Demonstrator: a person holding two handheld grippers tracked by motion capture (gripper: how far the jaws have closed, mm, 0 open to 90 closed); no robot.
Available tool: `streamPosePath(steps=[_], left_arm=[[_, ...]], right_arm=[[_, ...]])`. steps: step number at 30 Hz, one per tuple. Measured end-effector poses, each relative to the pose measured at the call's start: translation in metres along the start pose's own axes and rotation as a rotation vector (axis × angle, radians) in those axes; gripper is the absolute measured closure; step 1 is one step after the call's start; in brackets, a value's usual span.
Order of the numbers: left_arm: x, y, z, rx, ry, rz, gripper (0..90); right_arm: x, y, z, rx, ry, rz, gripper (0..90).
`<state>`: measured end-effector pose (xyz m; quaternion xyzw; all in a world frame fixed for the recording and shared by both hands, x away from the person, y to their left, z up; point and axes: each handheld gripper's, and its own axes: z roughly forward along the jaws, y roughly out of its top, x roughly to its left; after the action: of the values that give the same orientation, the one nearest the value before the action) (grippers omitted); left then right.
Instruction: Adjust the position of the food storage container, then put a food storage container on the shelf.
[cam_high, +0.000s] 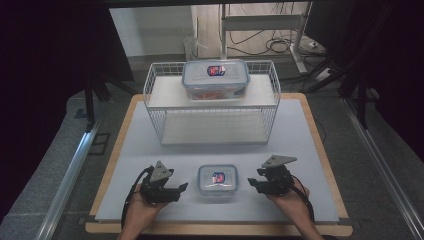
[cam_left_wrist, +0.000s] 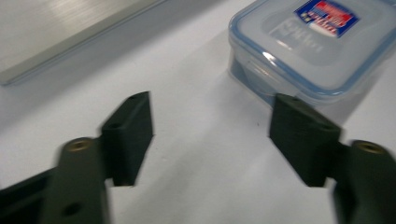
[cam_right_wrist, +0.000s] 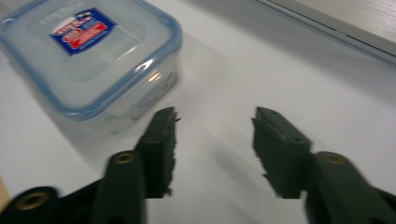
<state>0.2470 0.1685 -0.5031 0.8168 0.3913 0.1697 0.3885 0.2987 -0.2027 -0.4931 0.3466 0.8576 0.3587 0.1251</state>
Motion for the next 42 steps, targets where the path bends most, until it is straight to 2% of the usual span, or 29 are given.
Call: streamPosePath(steps=[4, 7, 10, 16, 20, 25, 28, 36, 38, 42], left_arm=[[-0.004, -0.006, -0.003, 0.004, 0.009, 0.025, 12.3], [-0.006, -0.012, -0.004, 0.025, 0.029, 0.056, 7.1], [-0.005, -0.018, -0.004, 0.039, 0.045, 0.069, 4.4], [-0.001, -0.021, -0.004, 0.005, 0.043, 0.052, 3.0], [0.001, -0.022, -0.003, -0.007, 0.062, 0.074, 3.2], [0.004, -0.022, -0.002, -0.015, 0.042, 0.049, 3.5], [0.002, -0.020, -0.001, 0.003, 0.035, 0.043, 3.3], [-0.004, -0.011, 0.004, 0.020, -0.022, 0.025, 2.9], [-0.004, -0.008, 0.006, 0.017, -0.049, 0.017, 2.8], [-0.002, -0.001, 0.009, -0.002, -0.129, -0.015, 2.8]], right_arm=[[0.006, -0.006, -0.003, -0.028, 0.012, -0.025, 29.7], [0.007, -0.011, -0.007, -0.051, 0.019, -0.039, 21.5], [0.006, -0.015, -0.010, -0.068, 0.030, -0.042, 14.6], [0.001, -0.019, -0.009, -0.051, 0.019, -0.053, 11.1], [0.000, -0.019, -0.008, -0.060, 0.023, -0.050, 9.9], [0.000, -0.017, -0.009, -0.064, 0.026, -0.056, 7.2], [0.001, -0.015, -0.007, -0.065, 0.034, -0.066, 4.7], [0.005, -0.008, -0.002, -0.063, 0.036, -0.085, 2.8], [0.007, -0.005, -0.001, -0.066, 0.036, -0.077, 2.9], [0.011, 0.001, 0.003, -0.058, 0.050, -0.079, 3.2]])
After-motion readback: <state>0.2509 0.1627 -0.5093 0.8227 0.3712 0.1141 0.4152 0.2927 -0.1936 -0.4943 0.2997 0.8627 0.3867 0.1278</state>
